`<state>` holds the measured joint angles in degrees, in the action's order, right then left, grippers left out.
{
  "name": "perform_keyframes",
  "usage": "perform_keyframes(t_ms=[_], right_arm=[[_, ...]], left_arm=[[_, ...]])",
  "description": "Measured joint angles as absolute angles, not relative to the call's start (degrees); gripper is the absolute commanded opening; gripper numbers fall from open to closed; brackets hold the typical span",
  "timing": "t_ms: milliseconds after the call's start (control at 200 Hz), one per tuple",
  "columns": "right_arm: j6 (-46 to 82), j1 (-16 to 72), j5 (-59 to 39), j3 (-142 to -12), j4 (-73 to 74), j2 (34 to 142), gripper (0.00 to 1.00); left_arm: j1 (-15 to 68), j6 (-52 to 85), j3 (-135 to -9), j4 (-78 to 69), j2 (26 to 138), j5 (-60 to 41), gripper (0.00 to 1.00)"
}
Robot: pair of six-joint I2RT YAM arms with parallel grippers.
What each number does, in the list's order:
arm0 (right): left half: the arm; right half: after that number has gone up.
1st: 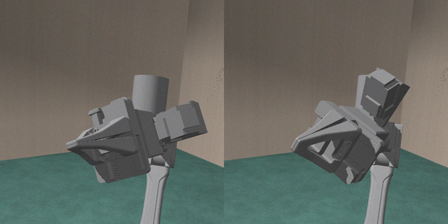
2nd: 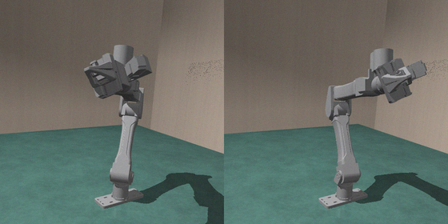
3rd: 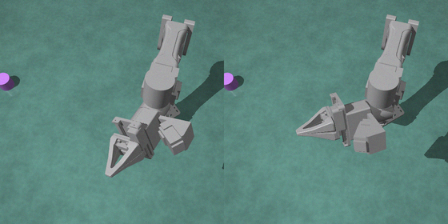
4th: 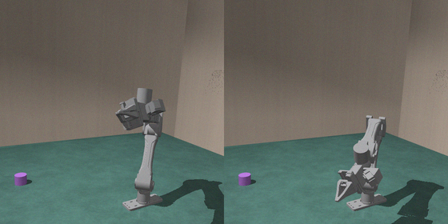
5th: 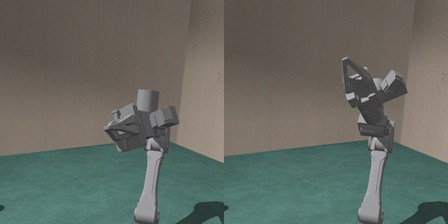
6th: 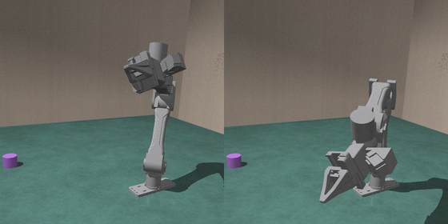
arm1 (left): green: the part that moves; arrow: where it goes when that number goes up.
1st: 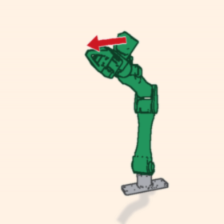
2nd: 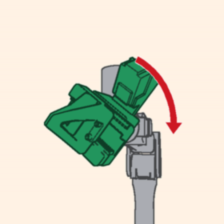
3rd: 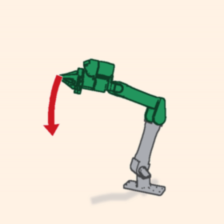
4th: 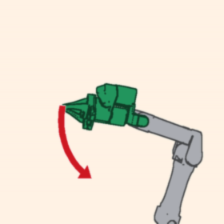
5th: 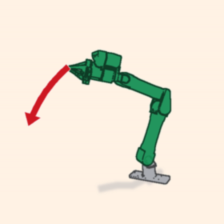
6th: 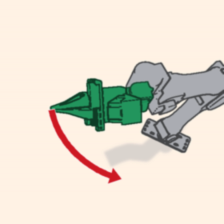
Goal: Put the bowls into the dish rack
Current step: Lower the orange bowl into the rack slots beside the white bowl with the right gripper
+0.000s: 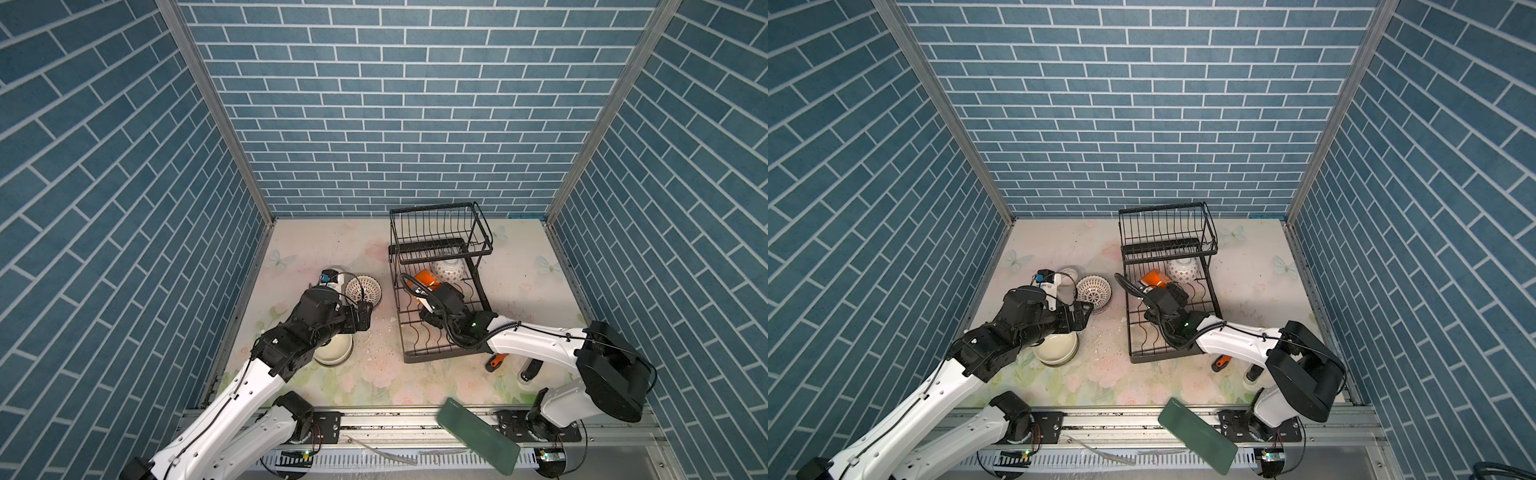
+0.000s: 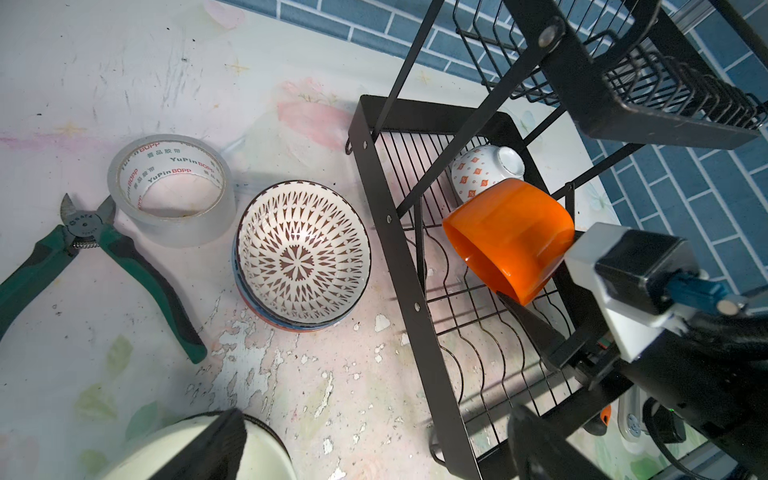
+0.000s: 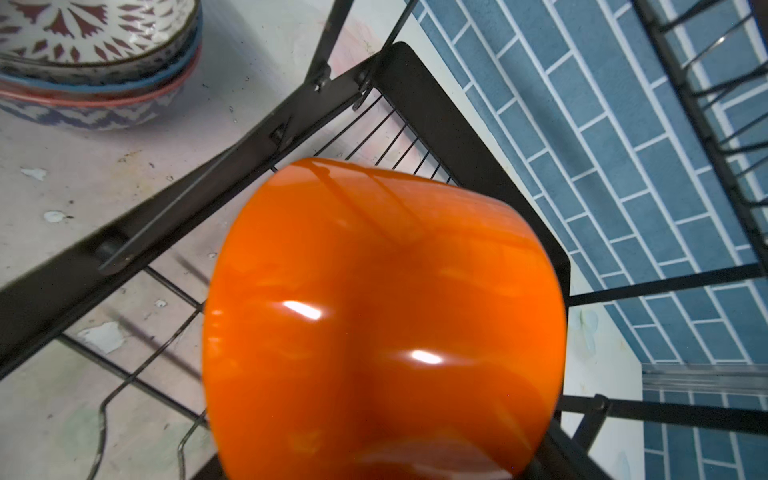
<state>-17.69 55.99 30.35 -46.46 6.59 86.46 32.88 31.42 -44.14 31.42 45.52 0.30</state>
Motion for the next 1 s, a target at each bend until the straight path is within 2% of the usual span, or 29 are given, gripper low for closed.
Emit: perform_keyframes(t_ms=[570,1000], right_arm=[[-36.1,56.1,36.0,-46.5,23.2,96.0,0.58],[-42.6,54.9,37.6,-47.2,31.0,101.4,0.59]], left_arm=[[31.4,30.0,-44.4,31.9,47.9,-1.6,1.00],[30.8,30.0,-44.4,32.0,47.9,-1.8,1.00]])
